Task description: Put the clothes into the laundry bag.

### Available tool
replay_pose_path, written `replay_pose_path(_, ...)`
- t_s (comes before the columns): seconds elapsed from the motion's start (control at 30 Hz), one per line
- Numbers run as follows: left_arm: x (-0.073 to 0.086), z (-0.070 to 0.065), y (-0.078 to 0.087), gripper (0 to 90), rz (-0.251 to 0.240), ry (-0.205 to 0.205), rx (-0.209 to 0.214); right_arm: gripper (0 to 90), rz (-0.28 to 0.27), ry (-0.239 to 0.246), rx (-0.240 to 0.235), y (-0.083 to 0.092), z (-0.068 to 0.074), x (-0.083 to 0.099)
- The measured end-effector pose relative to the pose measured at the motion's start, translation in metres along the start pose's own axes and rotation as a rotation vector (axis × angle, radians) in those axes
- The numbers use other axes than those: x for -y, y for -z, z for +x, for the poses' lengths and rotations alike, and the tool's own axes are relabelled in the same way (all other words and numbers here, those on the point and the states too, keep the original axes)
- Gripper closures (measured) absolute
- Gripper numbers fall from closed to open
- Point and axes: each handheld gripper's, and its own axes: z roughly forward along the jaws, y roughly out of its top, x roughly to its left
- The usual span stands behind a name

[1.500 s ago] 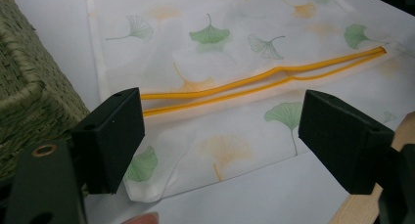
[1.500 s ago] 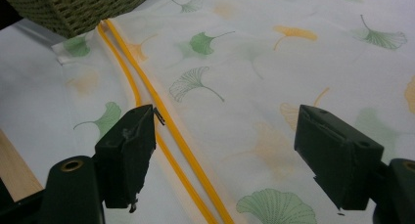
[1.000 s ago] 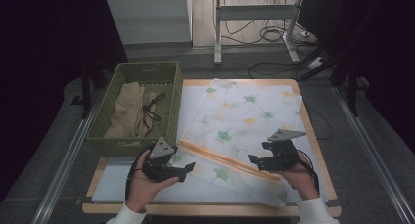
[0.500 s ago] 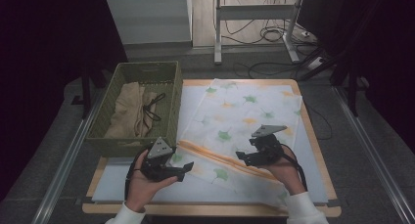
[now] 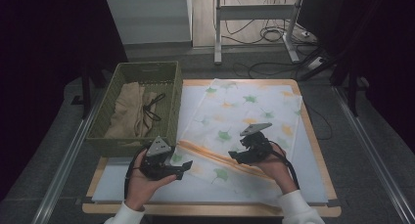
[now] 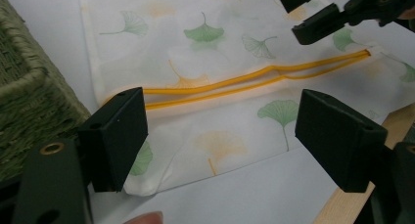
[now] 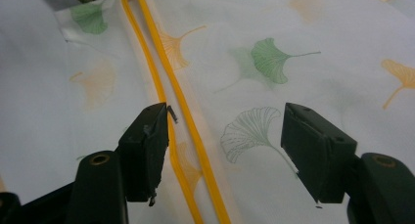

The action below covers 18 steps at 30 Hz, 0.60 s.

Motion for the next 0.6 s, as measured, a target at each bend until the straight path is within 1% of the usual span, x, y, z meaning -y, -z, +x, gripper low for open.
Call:
replay_pose_path(0.1, 0.001, -0.001, -0.002, 19.8, 0.008, -0.005, 0.003, 34.5, 0.023, 0.012, -0.012, -0.008, 0.001, -0.002)
replay_pose_path(0.2, 0.001, -0.001, -0.003, 19.7, 0.011, -0.005, 0.003, 35.2, 0.039, 0.021, -0.007, -0.015, 0.001, -0.005)
replay_pose_path(0.23, 0.001, -0.001, -0.003, 19.7, 0.011, -0.006, 0.003, 35.2, 0.039, 0.021, -0.007, -0.015, 0.001, -0.005)
replay_pose_path(0.27, 0.001, -0.001, -0.003, 19.8, 0.011, -0.005, -0.001, 35.2, 0.056, 0.038, -0.008, -0.022, 0.002, -0.009)
replay_pose_path(0.33, 0.002, -0.001, -0.004, 19.8, 0.009, -0.004, -0.004, 35.5, 0.067, 0.055, -0.008, -0.027, 0.004, -0.013)
replay_pose_path(0.37, 0.002, -0.001, -0.004, 19.7, 0.009, -0.004, -0.004, 35.5, 0.067, 0.055, -0.008, -0.027, 0.004, -0.013)
replay_pose_path(0.4, 0.002, -0.001, -0.005, 19.8, 0.007, -0.003, -0.006, 37.1, 0.091, 0.079, -0.006, -0.034, 0.004, -0.018)
replay_pose_path(0.43, 0.002, -0.001, -0.005, 19.9, 0.007, -0.003, -0.006, 37.1, 0.091, 0.079, -0.006, -0.034, 0.004, -0.018)
replay_pose_path(0.5, 0.004, 0.000, -0.009, 19.9, 0.022, 0.000, -0.011, 38.1, 0.105, 0.087, -0.015, -0.040, 0.004, -0.023)
replay_pose_path(0.6, 0.005, -0.001, -0.010, 19.8, 0.027, -0.005, -0.007, 38.1, 0.132, 0.100, -0.024, -0.045, 0.006, -0.021)
